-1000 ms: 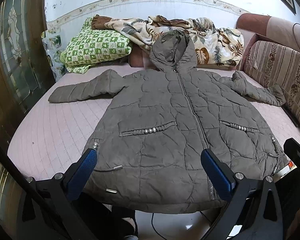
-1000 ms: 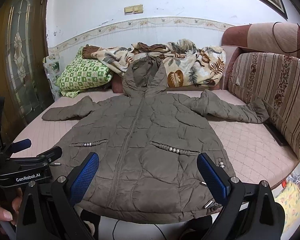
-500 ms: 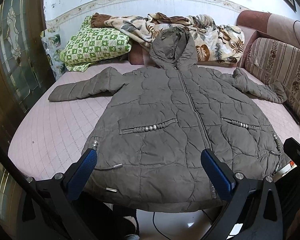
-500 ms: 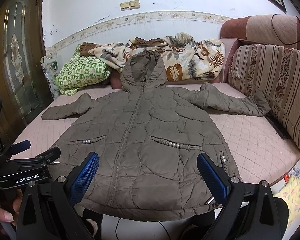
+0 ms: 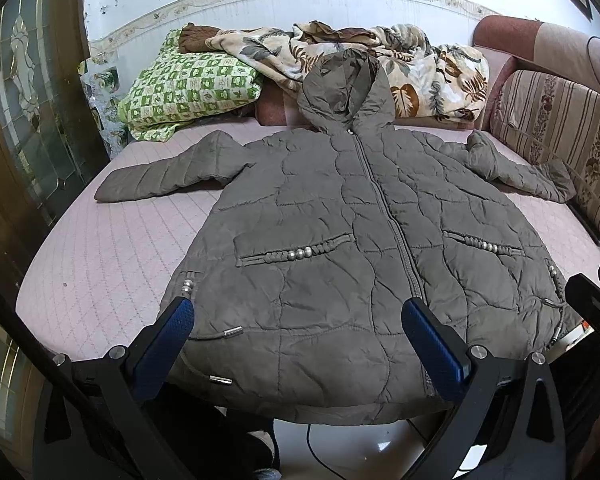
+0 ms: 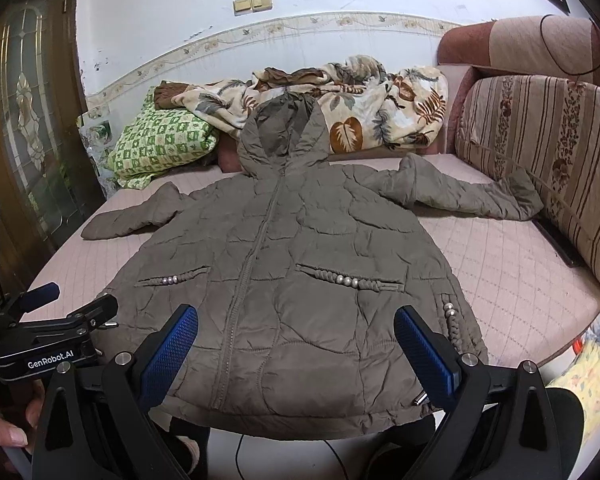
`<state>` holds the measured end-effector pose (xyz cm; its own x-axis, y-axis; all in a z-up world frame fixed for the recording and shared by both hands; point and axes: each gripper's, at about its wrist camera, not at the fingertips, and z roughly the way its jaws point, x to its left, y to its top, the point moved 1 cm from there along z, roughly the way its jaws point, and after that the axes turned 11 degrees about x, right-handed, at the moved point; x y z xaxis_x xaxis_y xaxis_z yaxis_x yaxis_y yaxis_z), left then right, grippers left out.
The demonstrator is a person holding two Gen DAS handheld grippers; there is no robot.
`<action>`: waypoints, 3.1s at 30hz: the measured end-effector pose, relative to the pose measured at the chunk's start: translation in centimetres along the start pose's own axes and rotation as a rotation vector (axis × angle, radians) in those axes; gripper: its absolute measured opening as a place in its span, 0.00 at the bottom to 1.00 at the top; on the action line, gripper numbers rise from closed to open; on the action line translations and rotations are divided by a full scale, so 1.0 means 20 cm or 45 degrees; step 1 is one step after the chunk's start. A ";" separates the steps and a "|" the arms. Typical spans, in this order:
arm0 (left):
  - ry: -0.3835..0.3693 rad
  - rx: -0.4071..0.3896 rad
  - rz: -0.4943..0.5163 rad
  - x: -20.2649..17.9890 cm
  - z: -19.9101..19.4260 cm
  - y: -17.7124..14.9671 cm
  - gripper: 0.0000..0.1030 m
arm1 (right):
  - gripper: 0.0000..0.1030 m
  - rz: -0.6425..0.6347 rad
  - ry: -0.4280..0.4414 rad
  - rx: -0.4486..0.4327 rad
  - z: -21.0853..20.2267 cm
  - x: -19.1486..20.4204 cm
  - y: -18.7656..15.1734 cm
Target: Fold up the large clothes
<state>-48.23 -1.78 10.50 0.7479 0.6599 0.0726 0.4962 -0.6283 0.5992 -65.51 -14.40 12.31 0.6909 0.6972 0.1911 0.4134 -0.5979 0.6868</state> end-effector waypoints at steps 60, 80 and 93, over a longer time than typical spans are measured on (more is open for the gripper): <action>-0.058 -0.036 -0.121 0.21 0.90 0.97 1.00 | 0.12 1.190 -0.314 -0.102 1.02 -2.49 0.82; -0.036 -0.102 -0.196 0.31 0.79 0.93 1.00 | 0.11 0.493 -0.105 -0.659 0.07 -1.25 1.49; -0.053 -0.103 -0.228 0.37 0.77 0.92 1.00 | 0.11 -0.025 0.131 -0.447 0.44 -0.32 1.58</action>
<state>-26.76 -14.88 9.76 0.6695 0.7392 -0.0730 0.5871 -0.4664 0.6616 -51.68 -41.30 26.65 0.6144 0.7538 0.2328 0.1845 -0.4242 0.8866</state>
